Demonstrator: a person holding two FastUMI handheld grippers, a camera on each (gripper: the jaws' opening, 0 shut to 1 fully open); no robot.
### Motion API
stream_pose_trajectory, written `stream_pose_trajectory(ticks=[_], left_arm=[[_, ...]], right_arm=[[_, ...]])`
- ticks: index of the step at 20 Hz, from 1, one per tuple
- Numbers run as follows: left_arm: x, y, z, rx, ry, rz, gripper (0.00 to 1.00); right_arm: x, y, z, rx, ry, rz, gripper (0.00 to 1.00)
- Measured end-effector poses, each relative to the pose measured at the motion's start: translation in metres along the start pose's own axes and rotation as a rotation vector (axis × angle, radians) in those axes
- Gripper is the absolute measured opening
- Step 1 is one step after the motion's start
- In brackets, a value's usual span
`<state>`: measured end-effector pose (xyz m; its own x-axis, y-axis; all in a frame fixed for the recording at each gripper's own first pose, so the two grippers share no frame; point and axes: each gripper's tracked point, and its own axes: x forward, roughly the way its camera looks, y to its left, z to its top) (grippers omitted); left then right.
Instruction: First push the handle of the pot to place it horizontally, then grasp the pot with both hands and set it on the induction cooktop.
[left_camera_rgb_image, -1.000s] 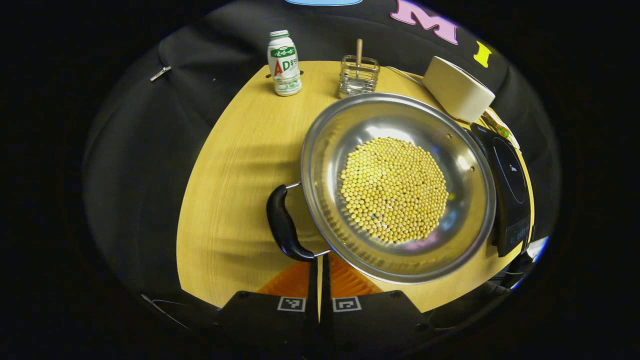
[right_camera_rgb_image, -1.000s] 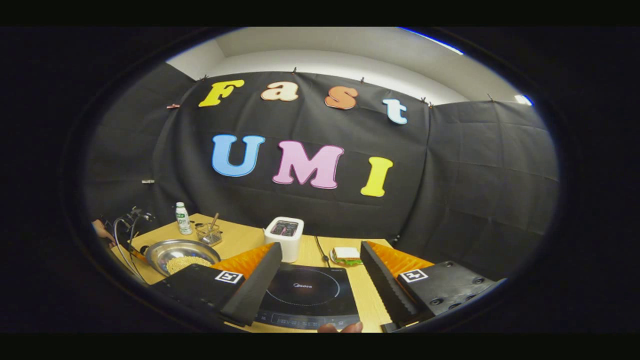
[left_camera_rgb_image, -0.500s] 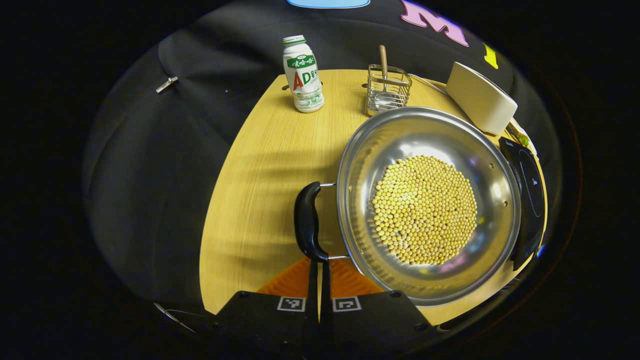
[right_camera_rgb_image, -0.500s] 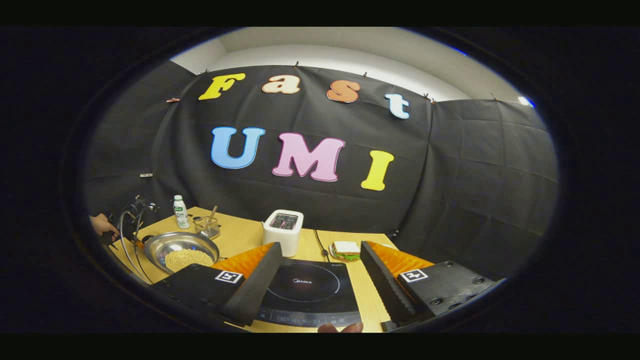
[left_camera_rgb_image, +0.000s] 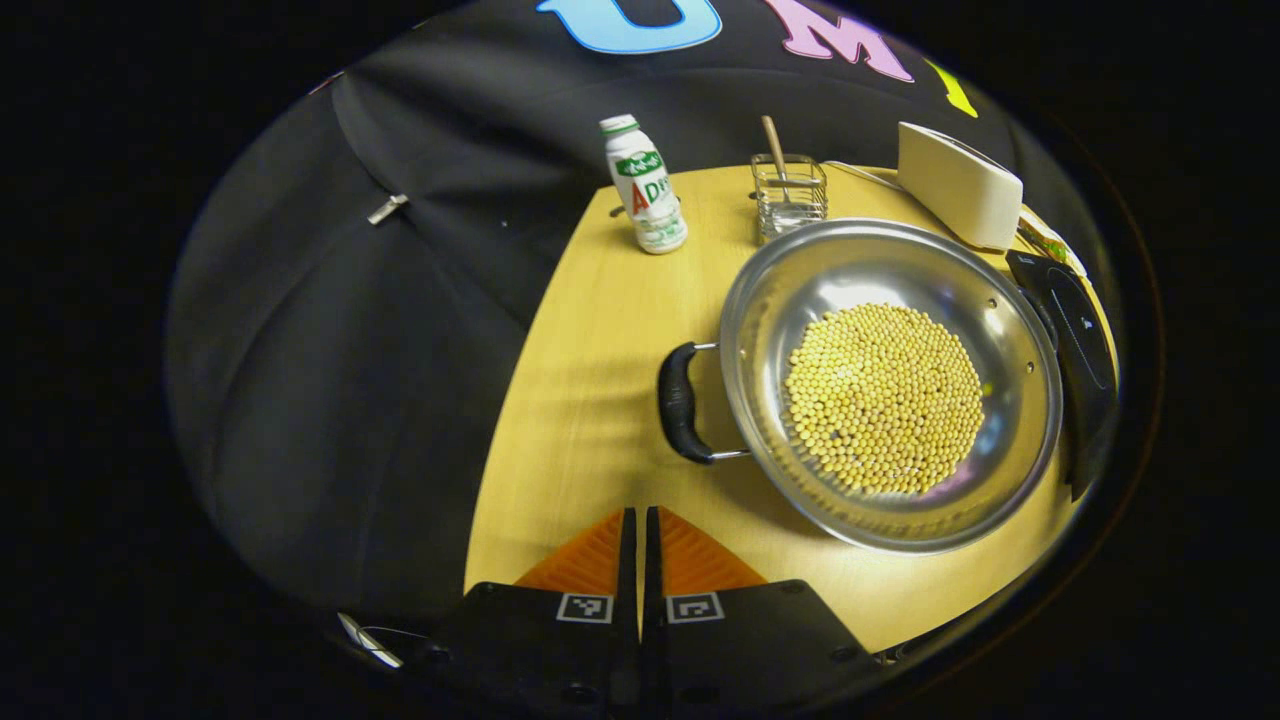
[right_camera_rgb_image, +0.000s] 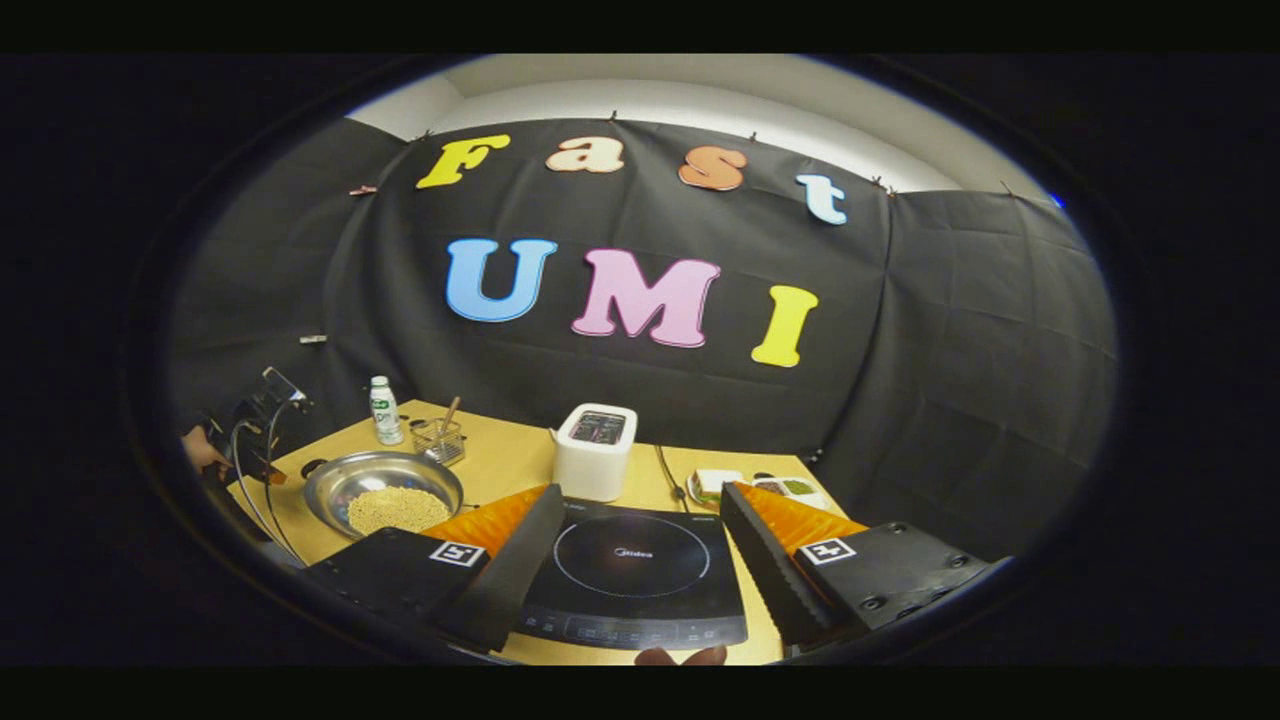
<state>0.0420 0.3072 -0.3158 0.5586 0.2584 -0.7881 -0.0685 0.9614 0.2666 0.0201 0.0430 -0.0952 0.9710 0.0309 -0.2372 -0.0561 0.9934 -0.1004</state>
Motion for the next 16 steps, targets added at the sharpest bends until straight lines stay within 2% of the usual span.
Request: stream_pose_trajectory(ticks=[5,8,10,11,14,15,16], left_arm=[[-0.028,0.004,0.041,-0.092,-0.228,-0.068,0.05],[-0.028,0.003,0.053,-0.148,-0.289,-0.145,0.05],[-0.023,0.008,0.058,-0.168,-0.315,-0.151,0.21],[-0.019,0.008,0.059,-0.171,-0.321,-0.158,0.36],[-0.007,-0.002,0.058,-0.188,-0.305,-0.205,0.55],[-0.002,-0.006,0.059,-0.197,-0.300,-0.220,0.67],[0.004,-0.009,0.061,-0.206,-0.297,-0.233,0.72]], right_arm=[[0.027,0.045,-0.009,0.004,0.040,0.096,0.98],[0.049,0.075,-0.021,0.031,0.088,0.144,0.98],[0.063,0.093,-0.032,0.052,0.129,0.167,0.98],[0.071,0.101,-0.038,0.063,0.148,0.178,0.98],[0.091,0.128,-0.064,0.084,0.213,0.204,0.99],[0.098,0.137,-0.073,0.092,0.240,0.211,0.98],[0.103,0.146,-0.083,0.103,0.269,0.219,0.98]])
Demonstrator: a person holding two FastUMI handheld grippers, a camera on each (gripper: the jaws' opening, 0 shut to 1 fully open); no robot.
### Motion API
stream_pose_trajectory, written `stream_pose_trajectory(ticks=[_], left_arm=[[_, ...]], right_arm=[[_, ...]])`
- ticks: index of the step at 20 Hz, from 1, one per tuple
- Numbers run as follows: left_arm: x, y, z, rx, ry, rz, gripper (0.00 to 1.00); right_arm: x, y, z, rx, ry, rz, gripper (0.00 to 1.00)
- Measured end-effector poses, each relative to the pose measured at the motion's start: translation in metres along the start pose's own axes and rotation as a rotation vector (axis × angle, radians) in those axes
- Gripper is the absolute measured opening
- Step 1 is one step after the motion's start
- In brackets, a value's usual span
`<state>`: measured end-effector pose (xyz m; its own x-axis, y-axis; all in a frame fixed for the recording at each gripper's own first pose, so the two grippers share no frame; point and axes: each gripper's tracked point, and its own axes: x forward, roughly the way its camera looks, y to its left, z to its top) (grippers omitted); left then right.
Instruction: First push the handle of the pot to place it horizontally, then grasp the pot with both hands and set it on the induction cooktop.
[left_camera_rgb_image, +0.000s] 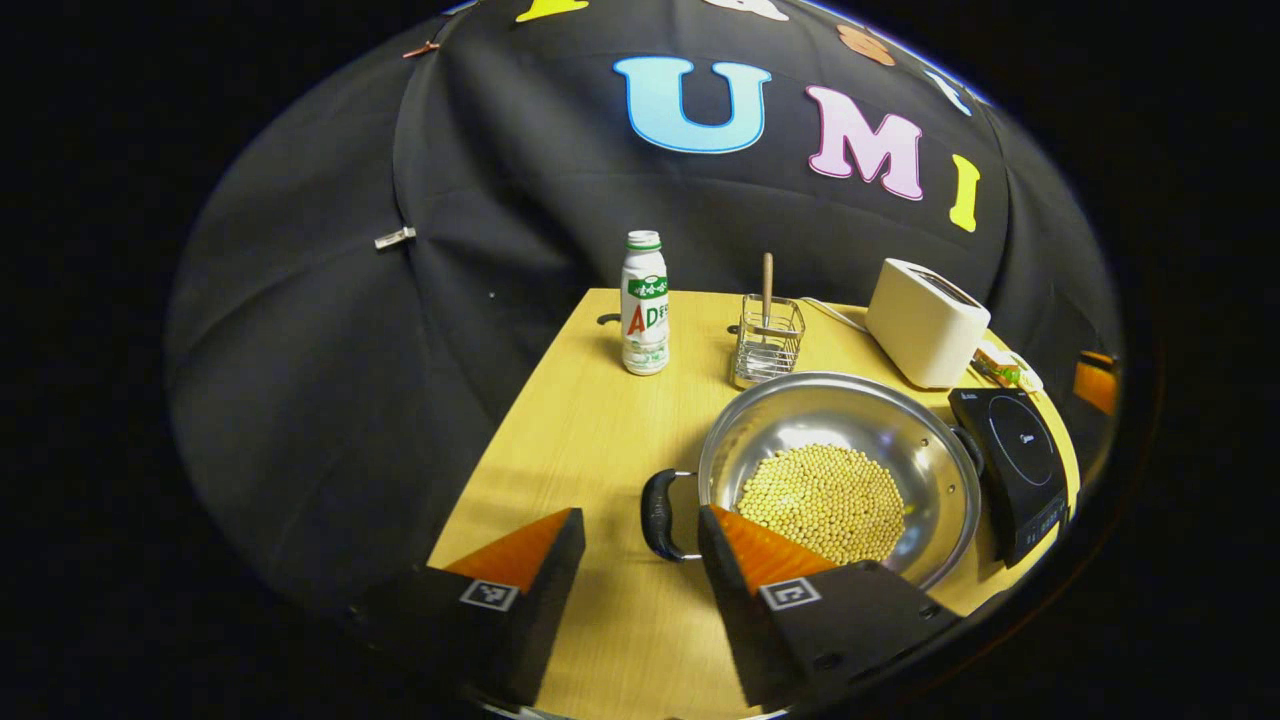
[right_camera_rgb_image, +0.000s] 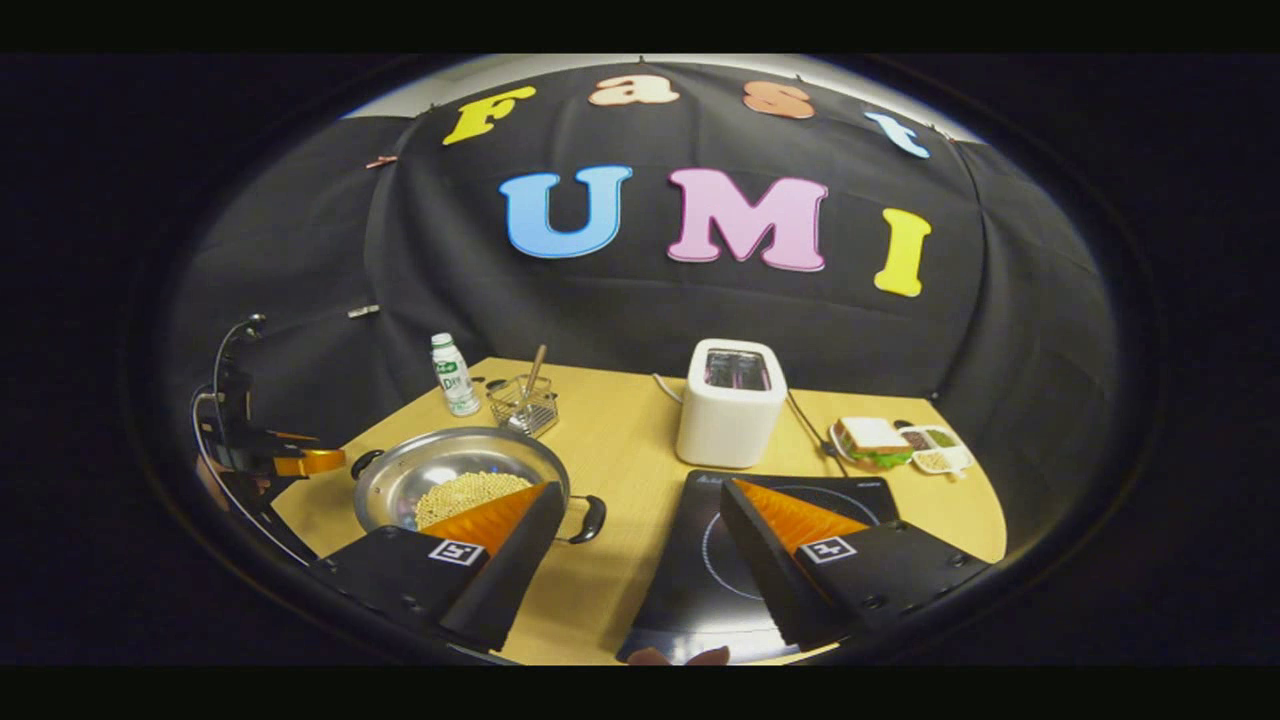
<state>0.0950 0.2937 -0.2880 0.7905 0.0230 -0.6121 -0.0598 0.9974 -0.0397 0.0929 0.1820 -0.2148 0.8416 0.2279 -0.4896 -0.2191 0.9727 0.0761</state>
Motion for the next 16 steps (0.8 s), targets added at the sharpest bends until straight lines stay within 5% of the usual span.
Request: stream_pose_trajectory(ticks=[2,16], left_arm=[[0.011,-0.004,0.000,-0.016,0.002,-0.008,0.85],[0.069,-0.014,-0.016,-0.066,0.050,-0.063,0.85]], right_arm=[[0.019,0.013,-0.016,0.019,0.050,0.017,0.98],[0.112,0.053,-0.099,0.046,0.292,0.038,0.99]])
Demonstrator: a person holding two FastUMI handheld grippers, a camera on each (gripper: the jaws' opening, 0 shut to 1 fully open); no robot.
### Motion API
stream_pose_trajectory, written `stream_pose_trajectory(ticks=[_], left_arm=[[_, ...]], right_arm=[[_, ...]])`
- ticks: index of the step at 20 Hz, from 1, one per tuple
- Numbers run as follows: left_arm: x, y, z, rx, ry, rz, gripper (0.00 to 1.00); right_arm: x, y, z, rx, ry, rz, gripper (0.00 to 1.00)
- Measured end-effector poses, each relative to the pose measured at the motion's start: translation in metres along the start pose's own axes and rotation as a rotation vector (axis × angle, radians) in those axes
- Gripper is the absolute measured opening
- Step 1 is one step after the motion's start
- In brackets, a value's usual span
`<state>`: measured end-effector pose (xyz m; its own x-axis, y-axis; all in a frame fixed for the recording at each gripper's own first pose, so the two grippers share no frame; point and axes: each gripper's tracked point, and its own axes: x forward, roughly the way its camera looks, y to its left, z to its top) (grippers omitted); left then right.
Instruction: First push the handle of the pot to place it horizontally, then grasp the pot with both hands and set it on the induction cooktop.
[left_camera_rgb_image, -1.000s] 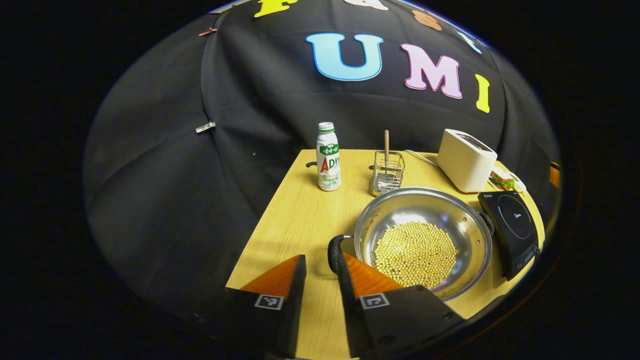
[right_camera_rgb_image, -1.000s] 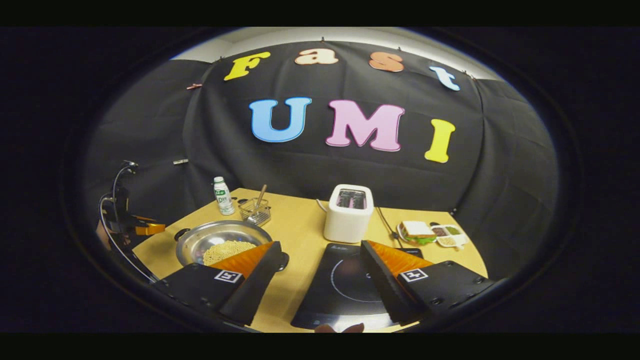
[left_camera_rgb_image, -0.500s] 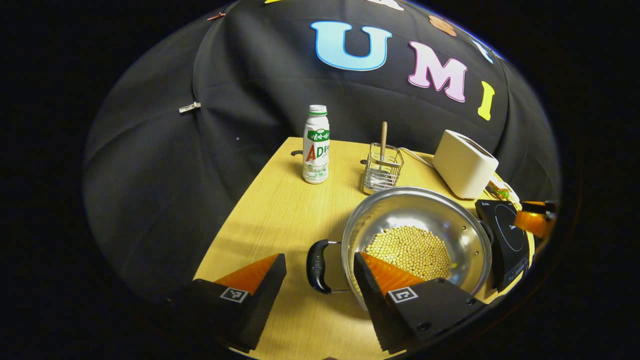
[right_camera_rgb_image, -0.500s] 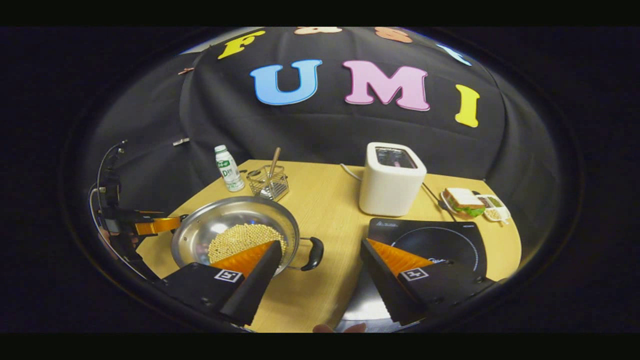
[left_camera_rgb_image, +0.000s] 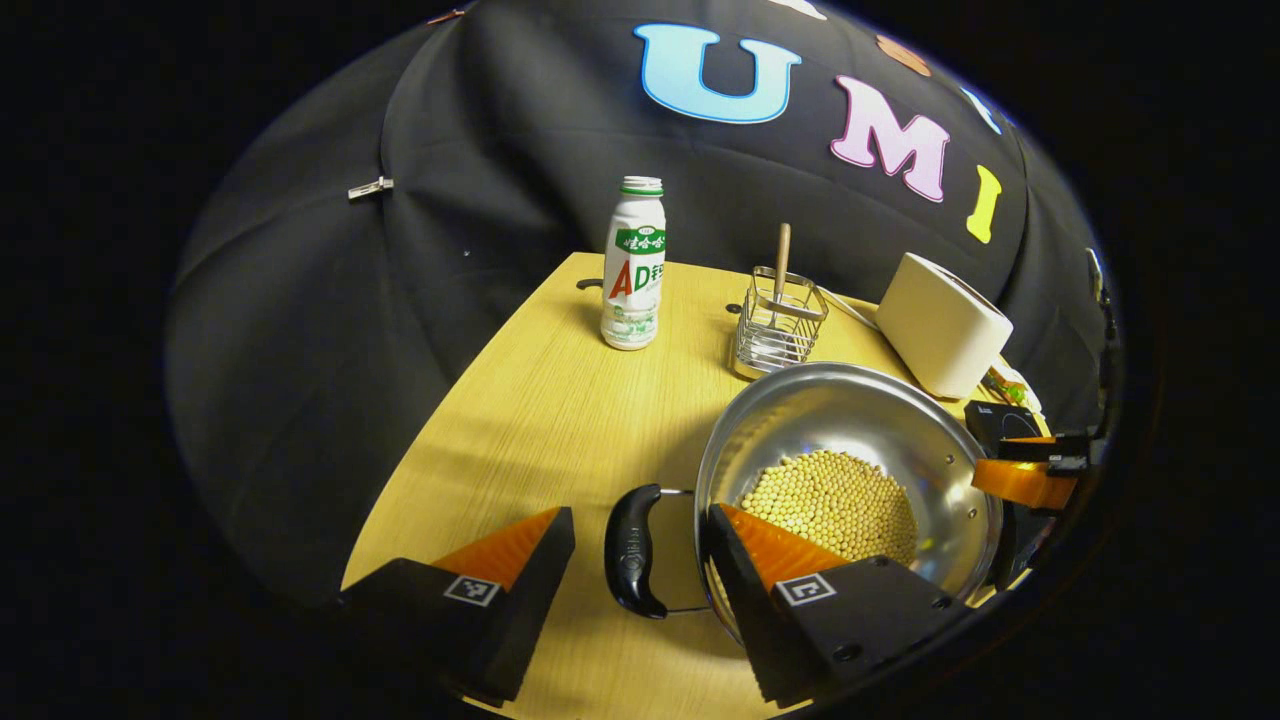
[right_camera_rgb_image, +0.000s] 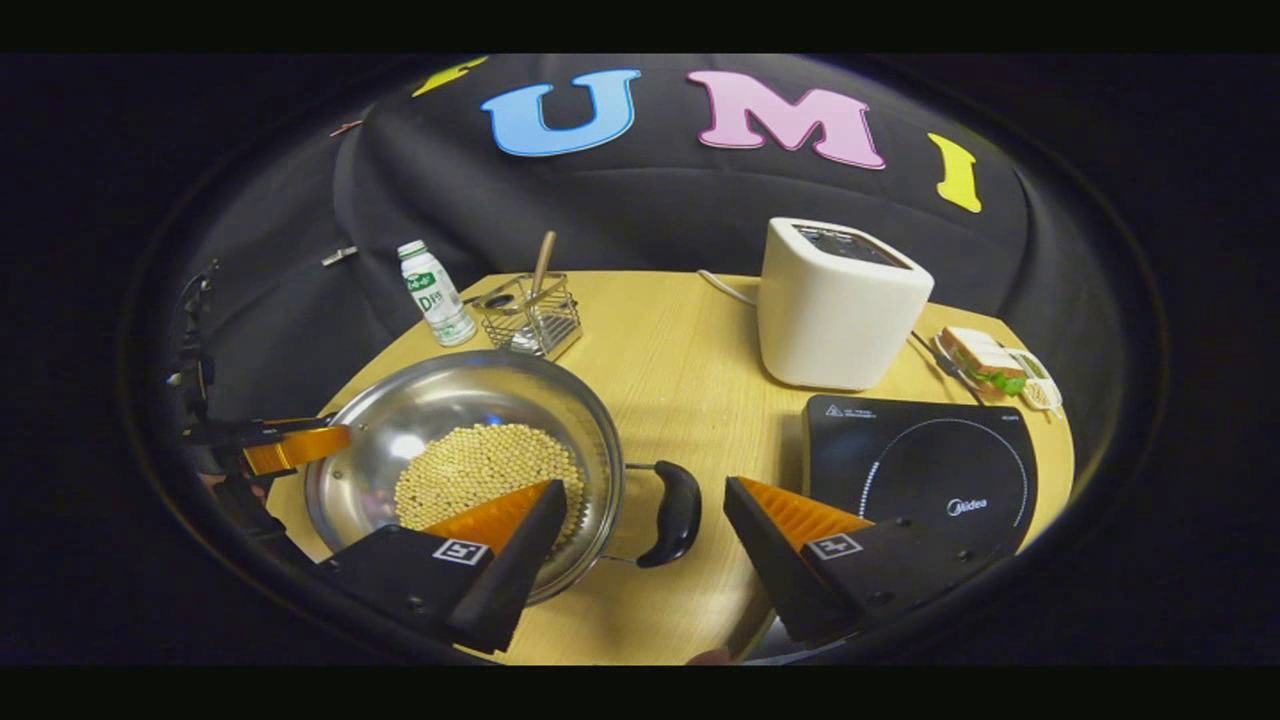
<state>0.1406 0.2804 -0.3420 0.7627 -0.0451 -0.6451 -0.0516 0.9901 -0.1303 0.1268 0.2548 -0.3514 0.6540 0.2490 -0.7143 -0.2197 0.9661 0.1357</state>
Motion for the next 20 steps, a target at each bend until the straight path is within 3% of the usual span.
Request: stream_pose_trajectory(ticks=[4,5,6,7,8,9,11,13,17,20], left_arm=[[0.009,-0.008,-0.007,0.035,0.021,-0.027,0.71],[0.012,-0.006,-0.007,0.051,0.022,-0.015,0.62],[0.013,-0.005,-0.008,0.065,0.026,-0.009,0.66],[0.014,-0.005,-0.008,0.073,0.025,-0.007,0.66],[0.015,-0.005,-0.009,0.075,0.027,-0.008,0.66],[0.017,-0.005,-0.009,0.074,0.029,-0.010,0.66],[0.020,-0.005,-0.013,0.070,0.031,-0.017,0.66],[0.021,-0.005,-0.013,0.075,0.030,-0.023,0.67],[0.020,-0.006,-0.013,0.074,0.028,-0.014,0.62],[0.016,-0.012,-0.015,0.060,0.030,-0.012,0.58]], right_arm=[[0.017,0.004,-0.004,0.018,0.023,0.006,0.93],[0.019,0.001,-0.002,0.023,0.024,0.000,0.84],[0.022,0.002,-0.005,0.029,0.029,-0.004,0.88],[0.021,-0.003,-0.005,0.028,0.030,-0.019,0.80],[0.025,-0.007,-0.007,0.028,0.033,-0.028,0.81],[0.027,-0.009,-0.008,0.037,0.039,-0.028,0.70],[0.031,-0.007,-0.016,0.044,0.072,-0.025,0.62],[0.032,-0.006,-0.020,0.036,0.087,-0.027,0.67],[0.032,-0.006,-0.016,0.059,0.081,-0.024,0.55],[0.024,-0.010,-0.017,0.028,0.080,-0.024,0.58]])
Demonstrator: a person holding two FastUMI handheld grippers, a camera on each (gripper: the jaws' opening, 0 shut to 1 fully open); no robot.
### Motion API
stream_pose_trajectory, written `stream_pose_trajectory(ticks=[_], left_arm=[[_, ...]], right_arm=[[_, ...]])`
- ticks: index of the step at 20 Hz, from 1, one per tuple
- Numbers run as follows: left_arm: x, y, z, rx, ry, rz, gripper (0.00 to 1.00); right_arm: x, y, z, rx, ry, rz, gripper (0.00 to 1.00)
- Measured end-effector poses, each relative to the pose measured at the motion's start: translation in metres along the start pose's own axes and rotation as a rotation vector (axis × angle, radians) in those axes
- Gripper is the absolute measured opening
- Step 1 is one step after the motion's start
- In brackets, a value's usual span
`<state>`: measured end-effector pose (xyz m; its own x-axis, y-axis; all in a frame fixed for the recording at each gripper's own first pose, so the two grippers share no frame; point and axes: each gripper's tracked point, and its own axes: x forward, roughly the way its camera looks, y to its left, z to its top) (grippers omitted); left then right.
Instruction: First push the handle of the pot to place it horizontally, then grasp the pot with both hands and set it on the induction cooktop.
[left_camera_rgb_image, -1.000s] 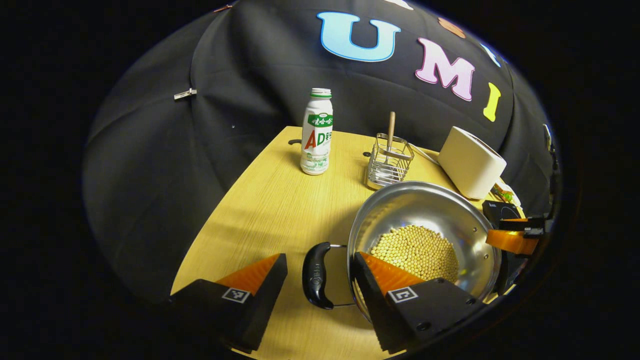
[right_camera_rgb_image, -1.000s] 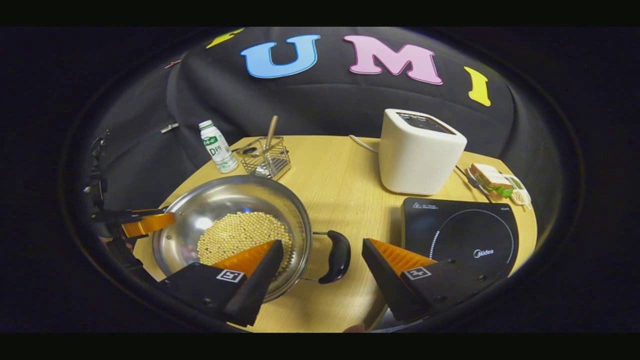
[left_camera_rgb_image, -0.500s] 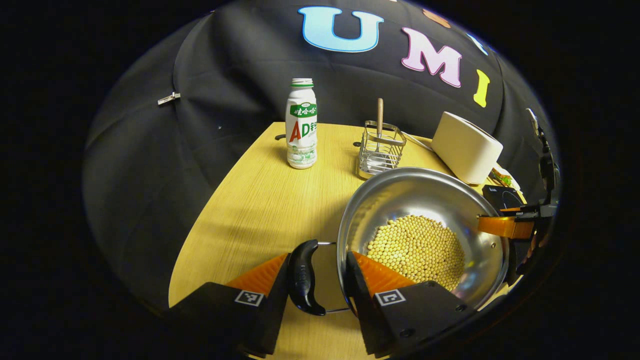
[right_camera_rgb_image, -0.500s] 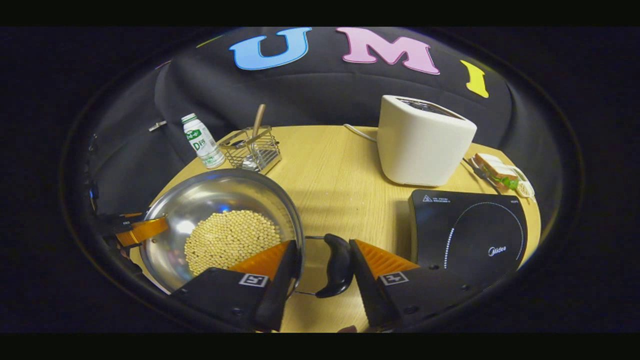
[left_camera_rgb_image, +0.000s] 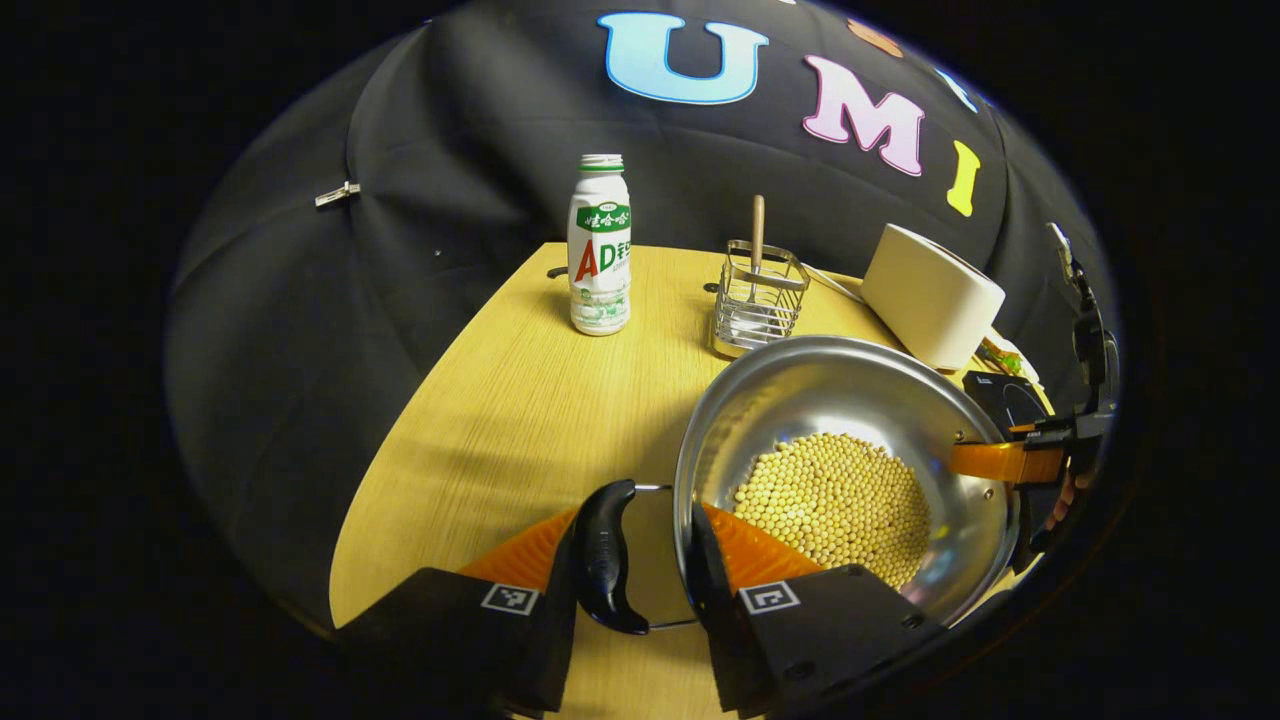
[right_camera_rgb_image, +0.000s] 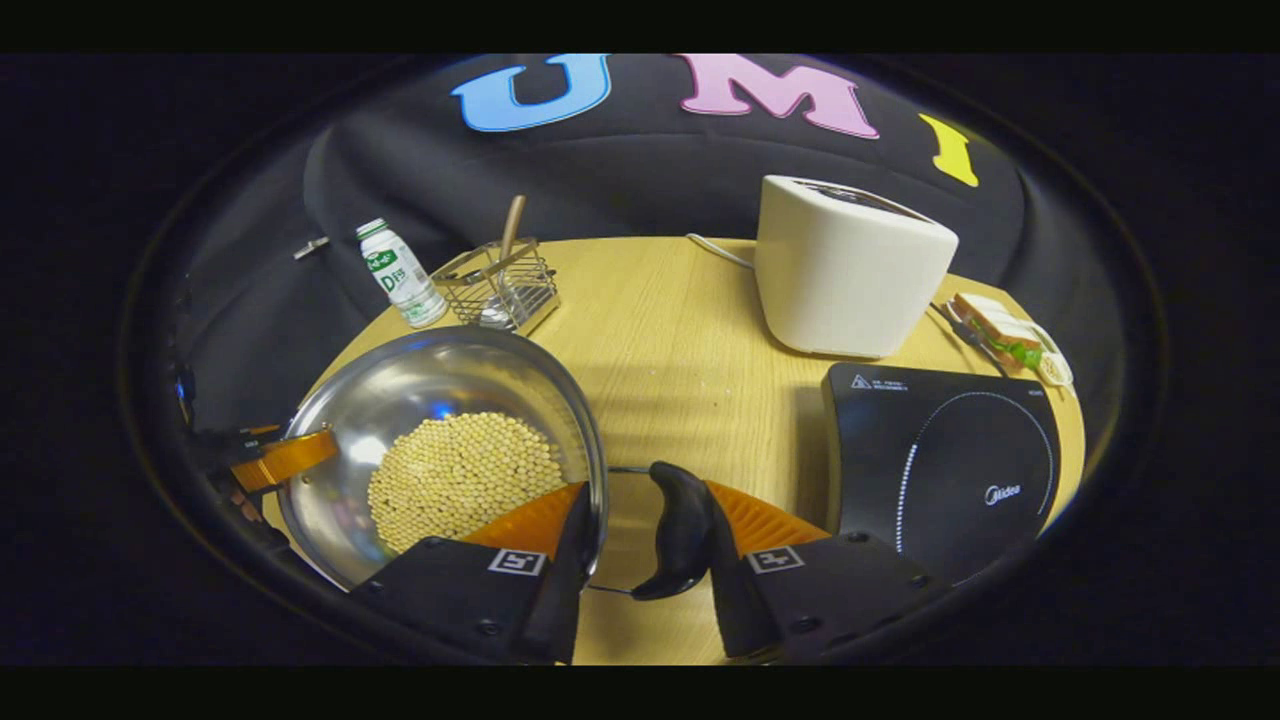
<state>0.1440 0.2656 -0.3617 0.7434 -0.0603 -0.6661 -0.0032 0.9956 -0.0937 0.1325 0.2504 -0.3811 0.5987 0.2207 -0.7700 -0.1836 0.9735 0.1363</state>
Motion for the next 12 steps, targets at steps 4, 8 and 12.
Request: stream_pose_trajectory(ticks=[4,8,12], left_arm=[[-0.019,-0.011,0.013,0.022,-0.013,0.012,0.57],[-0.047,-0.038,0.035,0.034,-0.011,0.012,0.58],[-0.064,-0.086,0.057,0.070,-0.010,-0.013,0.57]], right_arm=[[-0.019,-0.007,0.008,0.009,0.001,0.013,0.58],[-0.052,-0.028,0.023,0.027,-0.017,0.014,0.57],[-0.087,-0.072,0.032,0.059,-0.020,-0.006,0.57]])
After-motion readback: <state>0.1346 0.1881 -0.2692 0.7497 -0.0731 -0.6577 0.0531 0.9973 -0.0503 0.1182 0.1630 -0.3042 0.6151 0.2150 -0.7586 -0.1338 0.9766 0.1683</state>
